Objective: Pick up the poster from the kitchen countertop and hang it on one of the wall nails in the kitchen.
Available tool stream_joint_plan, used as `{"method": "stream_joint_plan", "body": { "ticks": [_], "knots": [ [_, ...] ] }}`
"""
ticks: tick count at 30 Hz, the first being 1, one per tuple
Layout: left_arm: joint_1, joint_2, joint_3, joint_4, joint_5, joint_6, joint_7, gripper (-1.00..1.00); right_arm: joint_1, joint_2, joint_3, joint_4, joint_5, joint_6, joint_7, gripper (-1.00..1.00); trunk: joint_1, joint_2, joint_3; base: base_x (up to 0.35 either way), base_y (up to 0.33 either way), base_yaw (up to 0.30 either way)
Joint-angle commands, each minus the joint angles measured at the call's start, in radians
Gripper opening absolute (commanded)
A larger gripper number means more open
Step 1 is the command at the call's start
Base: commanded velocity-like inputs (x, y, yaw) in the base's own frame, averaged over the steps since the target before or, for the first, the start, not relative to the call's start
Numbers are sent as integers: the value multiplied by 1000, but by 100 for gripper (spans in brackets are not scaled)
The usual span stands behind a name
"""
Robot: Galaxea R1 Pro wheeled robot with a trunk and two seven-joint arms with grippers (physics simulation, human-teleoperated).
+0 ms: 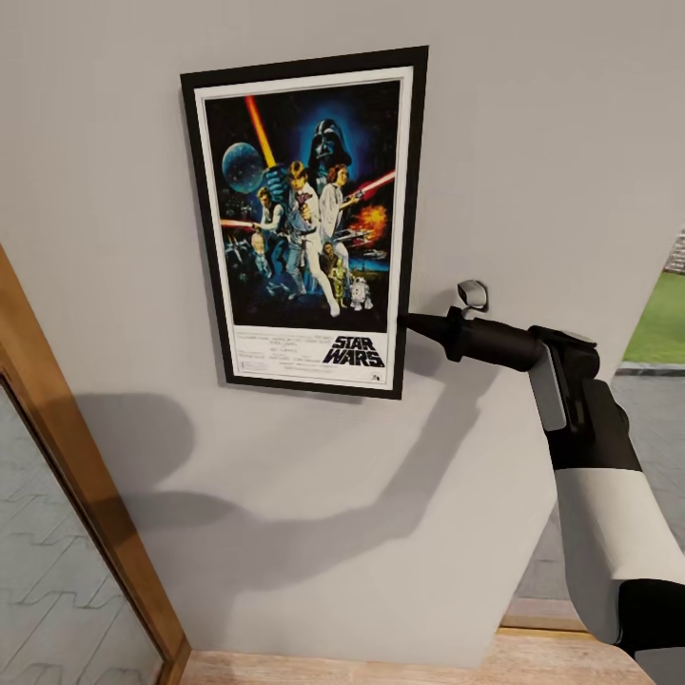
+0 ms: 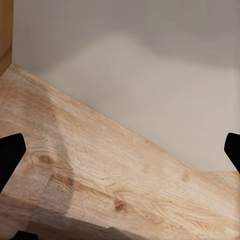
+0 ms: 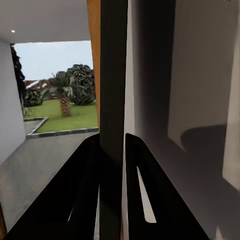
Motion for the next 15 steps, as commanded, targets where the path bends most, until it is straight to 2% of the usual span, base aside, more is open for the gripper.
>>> {"method": "stream_joint_plan", "body": {
  "ticks": [1, 7, 8, 15],
  "knots": [
    [-1, 0, -8, 0, 6, -5, -1, 100, -1, 0, 0, 0, -4, 9, 1, -100, 1, -2, -2, 80, 0, 0],
    [-1, 1, -9, 0, 6, -5, -1, 100, -1, -7, 0, 1, -4, 9, 1, -100, 1, -2, -2, 189, 0, 0],
    [-1, 1, -9, 0, 6, -5, -1, 100, -1, -8, 0, 1, -4, 9, 1, 100, 1, -2, -2, 84, 0, 0],
    [-1, 0, -8, 0, 6, -5, -1, 100, -1, -18, 0, 1, -6, 10, 1, 100, 1, -2, -2, 21, 0, 0]
  ]
}}
